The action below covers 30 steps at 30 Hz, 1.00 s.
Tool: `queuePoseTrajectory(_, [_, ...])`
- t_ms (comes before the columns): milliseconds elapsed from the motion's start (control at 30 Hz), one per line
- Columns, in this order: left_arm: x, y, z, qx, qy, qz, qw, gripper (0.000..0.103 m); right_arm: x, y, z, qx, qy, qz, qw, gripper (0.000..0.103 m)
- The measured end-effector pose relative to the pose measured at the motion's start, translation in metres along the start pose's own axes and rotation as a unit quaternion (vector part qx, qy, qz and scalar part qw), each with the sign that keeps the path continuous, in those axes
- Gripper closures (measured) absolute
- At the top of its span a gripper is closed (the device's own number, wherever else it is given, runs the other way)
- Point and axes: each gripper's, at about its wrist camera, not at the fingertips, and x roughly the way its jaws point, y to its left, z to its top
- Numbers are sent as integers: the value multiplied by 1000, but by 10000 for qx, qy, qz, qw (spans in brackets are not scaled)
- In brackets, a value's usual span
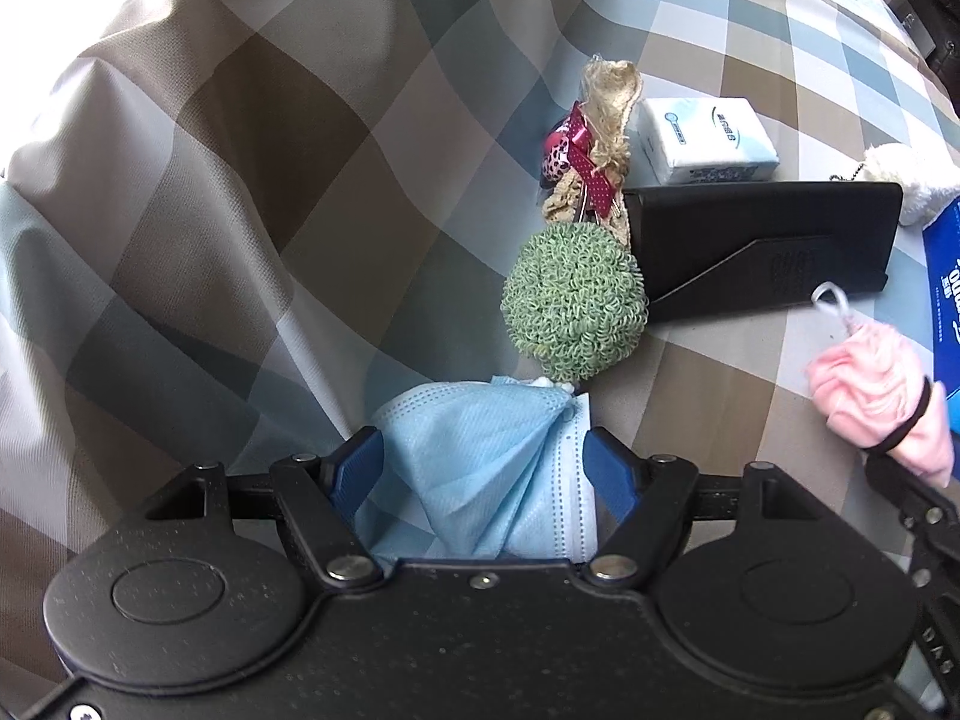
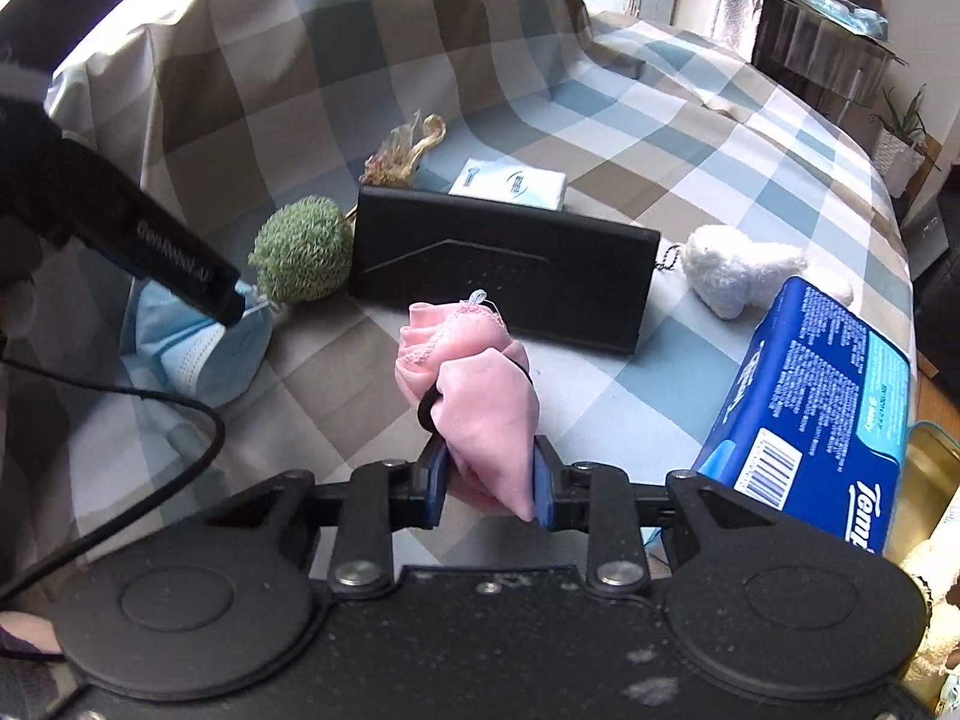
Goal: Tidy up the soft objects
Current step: 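Grasp the pink cloth with the right tool while left tool holds the mask, then carry the mask and pink cloth over the gold tray with both tools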
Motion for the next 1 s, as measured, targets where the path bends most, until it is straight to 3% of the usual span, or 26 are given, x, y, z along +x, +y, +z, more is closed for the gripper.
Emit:
queuePoseTrajectory(167, [2, -6, -7, 66, 29, 221, 9997, 32, -19, -13, 4, 292, -254, -23, 9992, 75])
queuePoseTrajectory(367, [-11, -5, -20, -397, -86, 517, 9978, 32, -34, -21, 9, 463, -422, -24, 9980, 75])
queuePoseTrajectory(700, [16, -7, -16, -527, 80, 389, 9978, 25, -43, -24, 7, 521, -516, -49, 9973, 75])
queuePoseTrajectory(833, [23, -10, -15, -458, 69, 483, 9978, 25, -44, -24, 8, 543, -531, -61, 9971, 75])
queuePoseTrajectory(1000, [27, -4, -9, -612, 87, 348, 9975, 26, -45, -24, 9, 566, -564, -87, 9968, 75])
